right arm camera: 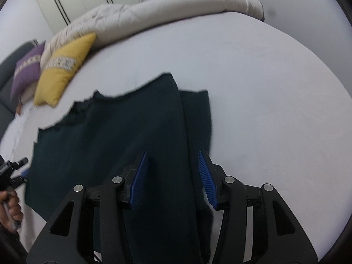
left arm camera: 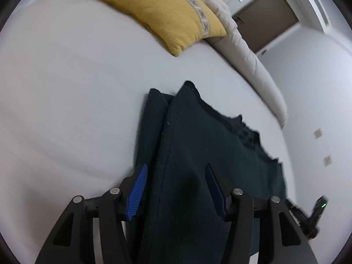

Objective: Fold small clothes

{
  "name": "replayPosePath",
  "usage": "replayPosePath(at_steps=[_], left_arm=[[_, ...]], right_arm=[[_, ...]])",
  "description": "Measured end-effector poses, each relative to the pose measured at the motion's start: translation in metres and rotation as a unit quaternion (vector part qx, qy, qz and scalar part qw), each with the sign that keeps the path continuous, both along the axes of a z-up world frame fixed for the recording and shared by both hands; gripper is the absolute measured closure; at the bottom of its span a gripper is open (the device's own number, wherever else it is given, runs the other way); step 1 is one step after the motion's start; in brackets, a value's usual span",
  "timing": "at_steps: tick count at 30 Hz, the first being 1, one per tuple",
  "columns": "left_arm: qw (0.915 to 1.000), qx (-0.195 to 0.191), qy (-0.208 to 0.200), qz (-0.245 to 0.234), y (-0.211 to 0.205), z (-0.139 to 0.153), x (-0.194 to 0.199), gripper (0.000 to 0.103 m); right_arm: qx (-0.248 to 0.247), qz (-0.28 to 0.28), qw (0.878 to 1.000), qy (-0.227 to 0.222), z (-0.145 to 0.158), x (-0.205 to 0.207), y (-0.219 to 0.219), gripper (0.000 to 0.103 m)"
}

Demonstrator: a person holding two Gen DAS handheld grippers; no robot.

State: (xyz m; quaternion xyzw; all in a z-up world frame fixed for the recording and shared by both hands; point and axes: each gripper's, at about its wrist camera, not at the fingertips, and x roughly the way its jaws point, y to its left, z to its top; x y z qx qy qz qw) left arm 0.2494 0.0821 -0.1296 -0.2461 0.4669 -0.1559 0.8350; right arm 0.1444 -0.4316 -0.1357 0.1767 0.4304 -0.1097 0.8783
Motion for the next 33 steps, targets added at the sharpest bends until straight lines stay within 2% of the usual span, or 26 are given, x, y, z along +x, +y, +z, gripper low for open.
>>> replayPosePath(at_steps=[2,4,6,9,10,11,13,14,17,20,21,22,23,24,28,33], left_arm=[[0.9997,0.021,-0.008,-0.009,-0.005,0.003,-0.004,0.056],[0.9990,0.041,-0.011,-0.015,-0.009,0.003,-0.006,0.060],[0.9986,0.049,-0.013,-0.016,-0.010,0.003,-0.006,0.061],[0.9982,0.057,-0.012,-0.015,-0.011,0.000,-0.004,0.063],[0.9978,0.063,-0.012,-0.014,-0.013,-0.001,-0.003,0.069],[0.9974,0.070,-0.012,-0.011,-0.014,-0.002,-0.003,0.075],[0.9971,0.074,-0.014,-0.009,-0.013,-0.002,-0.005,0.080],[0.9969,0.076,-0.016,-0.012,-0.012,-0.002,-0.005,0.087],[0.9964,0.081,-0.016,-0.016,-0.010,-0.002,-0.007,0.091],[0.9952,0.094,-0.022,-0.011,-0.008,0.007,-0.010,0.090],[0.9942,0.103,-0.029,-0.006,-0.007,0.012,-0.009,0.085],[0.9936,0.107,-0.036,-0.003,-0.007,0.016,-0.007,0.070],[0.9934,0.107,-0.044,-0.001,-0.007,0.020,-0.002,0.058],[0.9928,0.111,-0.046,0.002,-0.009,0.022,0.003,0.055],[0.9895,0.136,-0.050,-0.003,-0.021,0.023,0.035,0.055],[0.9892,0.140,-0.042,0.001,-0.034,0.021,0.077,0.055]], right_arm=[[-0.007,-0.002,1.000,-0.001,-0.002,-0.003,0.002,0.061],[-0.008,-0.012,1.000,-0.002,-0.003,-0.006,0.000,0.061],[-0.007,-0.027,1.000,-0.003,-0.002,-0.008,-0.007,0.061],[-0.010,-0.016,1.000,-0.005,0.004,-0.002,-0.009,0.061],[-0.015,-0.009,1.000,-0.002,0.004,0.003,-0.007,0.061],[-0.018,-0.002,1.000,0.003,0.003,0.006,-0.006,0.062],[-0.012,-0.004,1.000,0.014,-0.001,0.010,-0.007,0.071],[-0.002,-0.008,1.000,0.012,-0.002,0.011,-0.008,0.071],[0.007,-0.011,1.000,0.010,-0.004,0.014,-0.008,0.077],[0.014,-0.008,1.000,-0.001,0.004,0.014,-0.009,0.077],[0.019,-0.009,1.000,-0.017,0.012,0.013,-0.012,0.077],[0.025,-0.012,0.999,-0.032,0.019,0.014,-0.017,0.073],[0.026,-0.018,0.999,-0.042,0.025,0.018,-0.022,0.063],[0.024,-0.022,0.998,-0.046,0.028,0.021,-0.025,0.060],[0.005,-0.003,0.999,-0.046,0.032,0.058,-0.030,0.060],[-0.015,-0.010,1.000,0.023,0.005,0.108,-0.038,0.063]])
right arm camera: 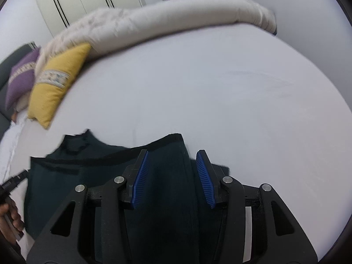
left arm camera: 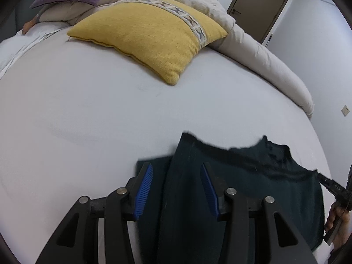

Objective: Fold small clothes

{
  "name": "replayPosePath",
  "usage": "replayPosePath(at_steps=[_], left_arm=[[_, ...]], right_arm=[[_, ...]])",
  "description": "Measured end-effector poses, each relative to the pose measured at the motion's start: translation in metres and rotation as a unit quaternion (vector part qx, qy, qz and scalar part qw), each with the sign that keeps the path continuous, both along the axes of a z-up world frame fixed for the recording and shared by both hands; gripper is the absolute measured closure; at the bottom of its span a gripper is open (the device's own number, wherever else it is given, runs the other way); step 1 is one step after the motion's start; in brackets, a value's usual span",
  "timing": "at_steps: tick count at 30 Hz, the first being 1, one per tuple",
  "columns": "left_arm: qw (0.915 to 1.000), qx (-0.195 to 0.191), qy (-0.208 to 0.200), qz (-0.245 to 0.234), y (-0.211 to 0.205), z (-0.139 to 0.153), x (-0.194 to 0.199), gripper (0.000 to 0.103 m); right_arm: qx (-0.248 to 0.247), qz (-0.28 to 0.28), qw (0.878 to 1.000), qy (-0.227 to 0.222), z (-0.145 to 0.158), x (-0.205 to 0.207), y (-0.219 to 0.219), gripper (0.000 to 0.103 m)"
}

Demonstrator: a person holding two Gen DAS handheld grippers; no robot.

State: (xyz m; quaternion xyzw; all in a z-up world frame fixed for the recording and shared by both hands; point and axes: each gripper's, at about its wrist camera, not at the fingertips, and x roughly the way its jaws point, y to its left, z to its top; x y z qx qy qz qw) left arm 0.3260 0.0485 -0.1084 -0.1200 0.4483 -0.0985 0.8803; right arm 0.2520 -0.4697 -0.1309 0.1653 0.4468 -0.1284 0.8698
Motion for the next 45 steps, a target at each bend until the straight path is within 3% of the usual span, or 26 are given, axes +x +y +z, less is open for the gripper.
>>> replayPosePath(at_steps=[2,3,4,5,7,14,18,21,24,26,27,36,41,42,45], left_arm=[[0.9999,0.002,0.012,-0.011,-0.009,-0.006,0.010,0.059],[0.9996,0.002,0.021,-0.017,-0.013,-0.011,0.014,0.067],[0.9994,0.007,0.027,-0.019,-0.016,-0.015,0.016,0.084],[0.9994,0.010,0.027,-0.019,-0.018,-0.017,0.016,0.093],[0.9997,0.002,0.019,-0.014,-0.016,-0.018,0.012,0.096],[0.9960,-0.068,-0.011,0.056,0.027,-0.014,-0.008,0.097],[0.9963,-0.062,0.007,0.058,0.027,-0.029,-0.005,0.096],[0.9970,-0.057,0.016,0.049,0.025,-0.028,-0.001,0.092],[0.9975,-0.060,0.005,0.037,0.027,-0.019,-0.011,0.076],[0.9975,-0.060,-0.006,0.037,0.033,-0.012,-0.026,0.063],[0.9976,-0.055,-0.016,0.039,0.036,-0.007,-0.036,0.061],[0.9993,-0.026,-0.005,0.026,0.039,-0.013,-0.106,0.060],[0.9998,0.010,-0.006,0.013,0.028,-0.023,-0.134,0.069],[0.9998,0.010,-0.005,0.014,0.029,-0.024,-0.137,0.071],[0.9998,0.010,-0.005,0.015,0.033,-0.023,-0.141,0.083]], right_arm=[[0.003,-0.004,1.000,0.013,-0.010,0.008,-0.005,0.079],[0.005,-0.006,1.000,0.010,-0.012,0.009,-0.007,0.083],[0.007,-0.007,1.000,0.006,-0.012,0.008,-0.008,0.092],[0.009,-0.007,1.000,0.001,-0.011,0.007,-0.009,0.096],[0.002,-0.009,1.000,-0.013,-0.008,0.003,-0.009,0.097],[0.035,-0.059,0.994,-0.085,0.015,-0.022,-0.022,0.097],[0.032,-0.072,0.996,-0.030,-0.016,-0.011,-0.024,0.097],[0.052,-0.075,0.995,-0.025,-0.023,-0.006,-0.023,0.096],[0.040,-0.066,0.997,-0.019,-0.009,-0.012,-0.017,0.078],[0.024,-0.059,0.997,-0.037,0.005,-0.029,-0.013,0.059],[0.014,-0.056,0.997,-0.044,0.011,-0.040,-0.009,0.057],[-0.032,-0.001,0.999,-0.035,0.012,-0.145,0.036,0.057],[-0.017,-0.003,1.000,-0.023,-0.005,-0.188,0.049,0.058],[-0.015,-0.004,1.000,-0.022,-0.008,-0.191,0.051,0.060],[-0.013,-0.011,1.000,-0.012,-0.017,-0.200,0.048,0.082]])
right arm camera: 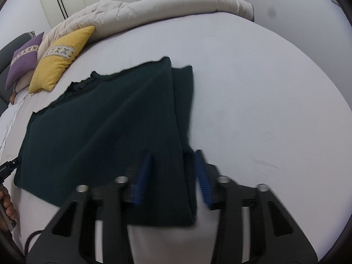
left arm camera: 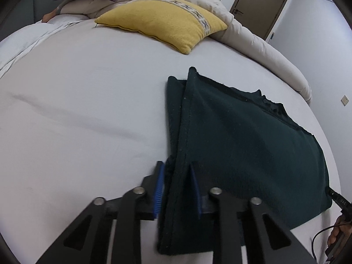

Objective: Fold small clothes

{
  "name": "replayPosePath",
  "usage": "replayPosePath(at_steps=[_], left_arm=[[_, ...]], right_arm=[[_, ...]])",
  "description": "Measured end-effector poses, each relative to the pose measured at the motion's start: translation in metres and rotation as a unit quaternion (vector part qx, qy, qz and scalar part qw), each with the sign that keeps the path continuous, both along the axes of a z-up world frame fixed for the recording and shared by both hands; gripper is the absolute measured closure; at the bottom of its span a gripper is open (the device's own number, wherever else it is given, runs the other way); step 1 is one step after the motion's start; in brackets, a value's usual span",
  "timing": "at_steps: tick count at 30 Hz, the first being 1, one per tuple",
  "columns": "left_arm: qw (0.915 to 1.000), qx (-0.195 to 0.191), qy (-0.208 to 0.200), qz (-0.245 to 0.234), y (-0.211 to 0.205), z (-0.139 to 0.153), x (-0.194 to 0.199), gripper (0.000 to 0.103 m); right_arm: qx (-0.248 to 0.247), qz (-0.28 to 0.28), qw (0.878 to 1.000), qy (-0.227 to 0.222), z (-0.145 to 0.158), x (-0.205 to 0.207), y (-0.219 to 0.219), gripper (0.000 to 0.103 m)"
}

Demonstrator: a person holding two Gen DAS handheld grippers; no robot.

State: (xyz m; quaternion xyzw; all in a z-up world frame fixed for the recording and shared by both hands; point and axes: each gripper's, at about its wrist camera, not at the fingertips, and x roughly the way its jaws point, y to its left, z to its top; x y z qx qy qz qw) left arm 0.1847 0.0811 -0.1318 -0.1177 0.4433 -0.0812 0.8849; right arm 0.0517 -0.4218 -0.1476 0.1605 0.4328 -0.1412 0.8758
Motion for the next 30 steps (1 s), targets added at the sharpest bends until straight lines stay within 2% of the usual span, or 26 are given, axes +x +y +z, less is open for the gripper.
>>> replayPosePath(at_steps=[2,7,9,12,14,15,16,18,19,20,22,24,30], left_arm=[[1.0000,0.005,-0.003,-0.004,0.000,0.004,-0.003,0.096],[0.9999,-0.007,-0.009,-0.003,0.005,0.008,-0.016,0.096],[0.9999,-0.014,-0.001,0.001,0.008,0.000,-0.019,0.096],[0.9997,-0.023,0.006,0.005,0.012,-0.011,-0.019,0.095],[0.9996,-0.027,0.008,0.004,0.014,-0.012,-0.015,0.092],[0.9994,-0.033,0.007,0.005,0.016,-0.012,-0.014,0.089],[0.9993,-0.037,0.010,0.007,0.018,-0.012,-0.012,0.081],[0.9985,-0.053,0.014,0.008,0.023,-0.011,-0.011,0.078],[0.9985,-0.052,0.013,0.013,0.025,-0.008,-0.013,0.071],[0.9986,-0.049,0.008,0.019,0.026,-0.004,-0.015,0.061],[0.9985,-0.038,-0.011,0.038,0.029,0.007,-0.022,0.055],[0.9981,-0.041,-0.024,0.040,0.028,0.016,-0.024,0.054],[0.9969,-0.061,-0.047,-0.016,-0.016,0.038,-0.009,0.048]], right_arm=[[0.009,-0.003,1.000,-0.004,0.002,-0.004,-0.005,0.097],[0.017,-0.013,0.999,-0.026,0.018,-0.018,-0.004,0.098],[0.021,-0.018,0.999,-0.020,0.012,-0.022,-0.006,0.098],[0.054,-0.037,0.998,-0.017,-0.005,-0.026,-0.016,0.099],[0.057,-0.037,0.998,-0.017,-0.011,-0.026,-0.019,0.098],[0.059,-0.036,0.997,-0.019,-0.011,-0.024,-0.020,0.096],[0.060,-0.034,0.997,-0.019,-0.010,-0.023,-0.020,0.093],[0.059,-0.036,0.998,-0.009,-0.007,-0.023,-0.021,0.078],[0.066,-0.044,0.997,-0.009,-0.005,-0.025,-0.022,0.055],[0.076,-0.050,0.996,-0.020,-0.002,-0.029,-0.024,0.038],[0.081,-0.068,0.993,-0.049,0.008,-0.038,-0.030,0.032],[0.088,-0.070,0.992,-0.061,0.015,-0.039,-0.037,0.032],[0.148,-0.052,0.985,-0.073,0.017,-0.005,-0.061,0.033]])
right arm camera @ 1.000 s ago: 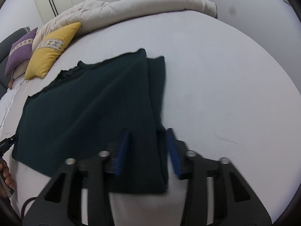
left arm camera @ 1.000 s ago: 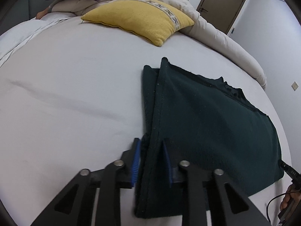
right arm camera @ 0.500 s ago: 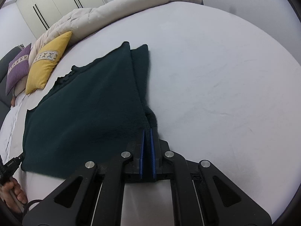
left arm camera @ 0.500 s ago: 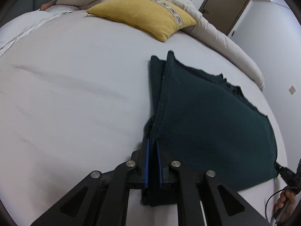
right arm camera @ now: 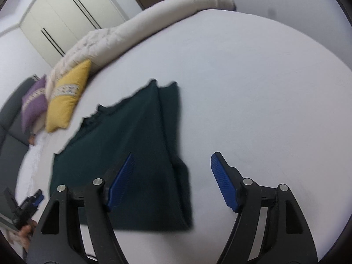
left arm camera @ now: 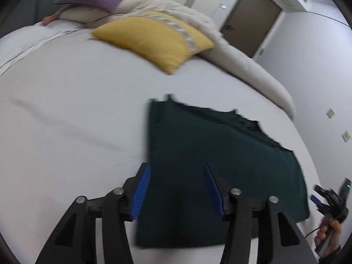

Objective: Fold small clothes

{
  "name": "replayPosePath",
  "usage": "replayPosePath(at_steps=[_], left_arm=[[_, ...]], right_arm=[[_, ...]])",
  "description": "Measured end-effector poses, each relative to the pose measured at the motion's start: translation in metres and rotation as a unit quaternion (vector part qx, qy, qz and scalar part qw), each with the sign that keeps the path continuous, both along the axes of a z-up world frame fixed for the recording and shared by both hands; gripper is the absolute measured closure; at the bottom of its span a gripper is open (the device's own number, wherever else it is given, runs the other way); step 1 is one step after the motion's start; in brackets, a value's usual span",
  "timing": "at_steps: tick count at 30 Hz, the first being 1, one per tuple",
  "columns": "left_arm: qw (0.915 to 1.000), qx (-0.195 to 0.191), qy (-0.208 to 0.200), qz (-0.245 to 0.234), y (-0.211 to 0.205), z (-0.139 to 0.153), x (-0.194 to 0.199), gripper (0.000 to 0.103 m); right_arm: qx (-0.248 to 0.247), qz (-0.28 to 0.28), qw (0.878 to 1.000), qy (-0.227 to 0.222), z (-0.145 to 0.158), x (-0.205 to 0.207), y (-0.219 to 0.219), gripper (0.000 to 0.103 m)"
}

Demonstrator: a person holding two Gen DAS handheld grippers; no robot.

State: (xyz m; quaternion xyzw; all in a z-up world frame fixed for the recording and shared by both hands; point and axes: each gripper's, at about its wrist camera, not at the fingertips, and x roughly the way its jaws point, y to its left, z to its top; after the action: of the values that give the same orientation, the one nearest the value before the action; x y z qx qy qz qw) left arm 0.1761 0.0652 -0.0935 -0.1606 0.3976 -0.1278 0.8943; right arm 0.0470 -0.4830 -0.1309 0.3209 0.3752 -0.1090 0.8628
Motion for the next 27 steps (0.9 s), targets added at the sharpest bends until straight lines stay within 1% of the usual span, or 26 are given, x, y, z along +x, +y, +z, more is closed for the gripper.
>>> replayPosePath(at_steps=[3,4,5,7,9,10,12,14,15,16,17,18,19,23,26,27], left_arm=[[0.9987,-0.015,-0.018,-0.044,-0.039,0.008,0.010,0.045],[0.9977,-0.018,-0.020,-0.062,-0.053,0.008,0.015,0.040],[0.9971,-0.017,-0.015,-0.073,-0.066,0.006,0.021,0.038],[0.9948,-0.023,0.007,-0.099,-0.093,-0.003,0.033,0.038],[0.9916,-0.028,0.019,-0.125,-0.115,-0.012,0.040,0.038],[0.9910,-0.023,0.025,-0.129,-0.123,-0.017,0.043,0.038],[0.9912,-0.014,0.032,-0.128,-0.131,-0.026,0.047,0.038],[0.9910,-0.025,0.042,-0.125,-0.130,-0.034,0.054,0.039],[0.9909,-0.033,0.044,-0.123,-0.128,-0.035,0.055,0.039],[0.9905,-0.037,0.046,-0.125,-0.128,-0.035,0.056,0.040],[0.9902,-0.033,0.047,-0.128,-0.129,-0.036,0.054,0.041],[0.9899,-0.020,0.045,-0.133,-0.130,-0.038,0.054,0.042],[0.9896,-0.010,0.043,-0.137,-0.134,-0.039,0.054,0.043],[0.9898,-0.004,0.040,-0.137,-0.134,-0.042,0.052,0.044],[0.9893,0.002,0.039,-0.140,-0.134,-0.041,0.051,0.044],[0.9892,-0.001,0.040,-0.141,-0.134,-0.042,0.051,0.044]], right_arm=[[0.073,-0.007,0.997,0.002,-0.015,0.020,-0.019,0.034],[0.093,-0.008,0.996,0.010,-0.022,0.027,-0.023,0.035],[0.113,-0.011,0.993,0.020,-0.030,0.034,-0.027,0.039],[0.134,-0.012,0.991,0.012,-0.036,0.042,-0.032,0.041],[0.166,0.000,0.986,0.003,-0.038,0.052,-0.034,0.048],[0.174,0.013,0.985,0.003,-0.040,0.058,-0.032,0.055],[0.160,0.039,0.986,0.020,-0.042,0.071,-0.023,0.056],[0.155,0.055,0.986,0.033,-0.047,0.079,-0.019,0.056],[0.163,0.055,0.985,0.032,-0.049,0.081,-0.020,0.056],[0.173,0.053,0.983,0.030,-0.051,0.082,-0.022,0.061],[0.182,0.050,0.982,0.030,-0.053,0.082,-0.024,0.071],[0.184,0.049,0.981,0.035,-0.055,0.083,-0.025,0.078],[0.179,0.047,0.982,0.040,-0.056,0.082,-0.024,0.087],[0.155,0.036,0.986,0.041,-0.053,0.084,-0.014,0.091],[0.110,0.032,0.992,0.052,-0.040,0.083,-0.001,0.092],[0.091,0.031,0.994,0.056,-0.033,0.083,0.005,0.092]])
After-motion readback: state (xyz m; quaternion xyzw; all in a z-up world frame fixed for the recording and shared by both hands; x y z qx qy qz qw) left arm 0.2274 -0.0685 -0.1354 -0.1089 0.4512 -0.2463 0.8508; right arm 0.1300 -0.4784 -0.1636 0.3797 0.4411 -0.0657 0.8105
